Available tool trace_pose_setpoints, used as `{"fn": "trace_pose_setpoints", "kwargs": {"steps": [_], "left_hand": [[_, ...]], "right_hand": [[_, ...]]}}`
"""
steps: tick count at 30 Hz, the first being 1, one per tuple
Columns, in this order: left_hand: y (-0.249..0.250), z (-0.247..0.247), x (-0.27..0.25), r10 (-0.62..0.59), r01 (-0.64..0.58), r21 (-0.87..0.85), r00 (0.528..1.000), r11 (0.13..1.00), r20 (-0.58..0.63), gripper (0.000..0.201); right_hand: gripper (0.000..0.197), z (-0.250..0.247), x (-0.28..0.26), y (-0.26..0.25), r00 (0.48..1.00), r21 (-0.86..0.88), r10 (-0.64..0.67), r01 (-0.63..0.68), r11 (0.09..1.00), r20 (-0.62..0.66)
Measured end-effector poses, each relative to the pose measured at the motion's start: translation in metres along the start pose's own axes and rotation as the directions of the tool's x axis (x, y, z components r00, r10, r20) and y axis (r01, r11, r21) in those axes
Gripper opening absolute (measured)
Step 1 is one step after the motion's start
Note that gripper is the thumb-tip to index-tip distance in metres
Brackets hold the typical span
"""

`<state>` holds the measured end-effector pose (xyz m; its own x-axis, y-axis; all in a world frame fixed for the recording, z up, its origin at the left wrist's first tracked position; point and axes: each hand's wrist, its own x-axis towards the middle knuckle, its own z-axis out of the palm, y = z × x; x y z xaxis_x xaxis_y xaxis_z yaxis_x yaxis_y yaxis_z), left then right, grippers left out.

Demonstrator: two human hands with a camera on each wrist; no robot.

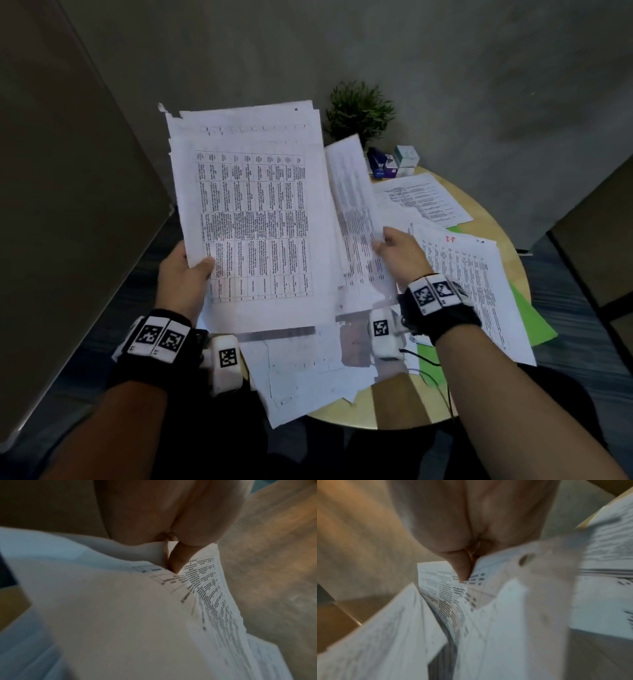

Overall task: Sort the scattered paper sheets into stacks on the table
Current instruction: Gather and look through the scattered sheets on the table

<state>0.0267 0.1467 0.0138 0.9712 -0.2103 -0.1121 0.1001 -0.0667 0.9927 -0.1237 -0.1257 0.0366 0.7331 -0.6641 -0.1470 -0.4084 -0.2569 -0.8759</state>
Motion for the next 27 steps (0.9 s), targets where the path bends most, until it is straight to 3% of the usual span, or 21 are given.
{"fn": "trace_pose_setpoints", "kwargs": {"steps": [5,8,11,14,16,18,20,27], "left_hand": [[0.009,0.028,-0.015,-0.018,0.021,-0.022,0.992,1.000,0.129,0.040],[0.017,0.041,-0.027,-0.019,0.028,-0.038,0.978,0.999,0.208,0.037],[0.021,0.051,-0.038,0.010,0.001,-0.042,0.964,0.999,0.265,0.038],[0.022,0.060,-0.048,0.063,-0.054,-0.045,0.974,0.997,0.220,0.037],[0.019,0.065,-0.052,0.094,-0.088,-0.041,0.978,0.995,0.186,0.035],[0.017,0.070,-0.057,0.125,-0.124,-0.018,0.979,0.992,0.161,0.034],[0.015,0.076,-0.060,0.157,-0.160,0.006,0.977,0.987,0.144,0.032],[0.035,0.092,-0.070,0.262,-0.262,-0.014,0.963,0.965,0.056,0.028]], "right_hand": [[0.033,-0.027,-0.028,-0.022,0.997,0.351,-0.076,0.067,0.934,0.013],[0.028,-0.035,-0.042,-0.026,0.994,0.440,-0.094,0.063,0.896,0.049],[0.028,-0.040,-0.051,-0.023,0.995,0.442,-0.065,0.026,0.897,0.073],[0.031,-0.046,-0.055,-0.020,0.996,0.353,-0.088,0.072,0.933,0.030],[0.021,-0.048,-0.055,-0.016,0.990,0.230,-0.138,0.139,0.963,-0.020],[0.006,-0.046,-0.053,-0.013,0.993,0.201,-0.118,0.121,0.972,-0.030],[0.020,-0.042,-0.049,-0.010,0.993,0.161,-0.097,0.106,0.981,-0.061],[0.026,-0.038,-0.051,-0.021,0.960,0.260,-0.178,0.232,0.937,-0.215]]}}
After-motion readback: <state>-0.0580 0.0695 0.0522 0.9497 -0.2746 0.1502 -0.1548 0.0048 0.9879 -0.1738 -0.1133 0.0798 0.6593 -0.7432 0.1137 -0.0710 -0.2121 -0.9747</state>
